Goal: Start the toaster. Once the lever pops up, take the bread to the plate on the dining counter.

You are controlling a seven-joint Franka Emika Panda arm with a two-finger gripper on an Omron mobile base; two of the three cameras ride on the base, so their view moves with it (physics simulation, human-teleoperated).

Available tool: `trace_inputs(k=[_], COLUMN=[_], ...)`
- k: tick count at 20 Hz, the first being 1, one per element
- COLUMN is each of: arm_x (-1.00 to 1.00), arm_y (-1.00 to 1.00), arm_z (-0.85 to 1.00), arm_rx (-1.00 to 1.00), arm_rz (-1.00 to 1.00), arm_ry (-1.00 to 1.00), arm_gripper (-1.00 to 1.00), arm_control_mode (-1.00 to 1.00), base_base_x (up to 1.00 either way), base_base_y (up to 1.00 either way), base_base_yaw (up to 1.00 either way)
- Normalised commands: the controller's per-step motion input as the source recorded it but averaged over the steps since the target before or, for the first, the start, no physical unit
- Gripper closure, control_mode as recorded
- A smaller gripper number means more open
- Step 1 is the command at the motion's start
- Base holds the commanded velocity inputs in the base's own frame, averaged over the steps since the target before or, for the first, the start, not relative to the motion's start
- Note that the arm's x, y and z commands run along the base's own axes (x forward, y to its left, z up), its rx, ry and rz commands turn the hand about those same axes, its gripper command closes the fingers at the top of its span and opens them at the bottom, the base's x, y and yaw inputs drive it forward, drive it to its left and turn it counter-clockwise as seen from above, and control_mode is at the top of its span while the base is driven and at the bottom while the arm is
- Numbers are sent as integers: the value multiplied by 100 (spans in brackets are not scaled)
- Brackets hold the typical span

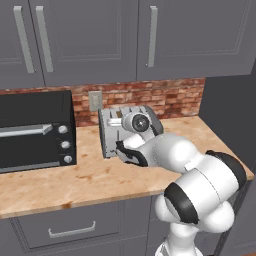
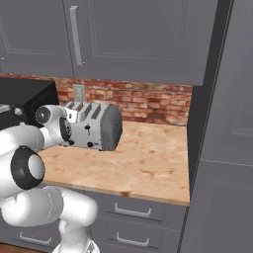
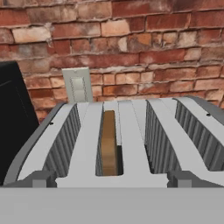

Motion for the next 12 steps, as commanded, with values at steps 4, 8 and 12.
trace_inputs(k=[4,8,12], arm_x=[26,23,16], arm_y=[0,0,0], arm_z=[1,0,0], arm_rx=[0,0,0], arm_rz=[0,0,0], arm_ry=[3,3,6], arm_gripper=[-100,-100,-100], arm_control_mode=[-100,-100,-100], base_base_x=[0,0,0], base_base_y=[0,0,0], base_base_yaw=[0,0,0])
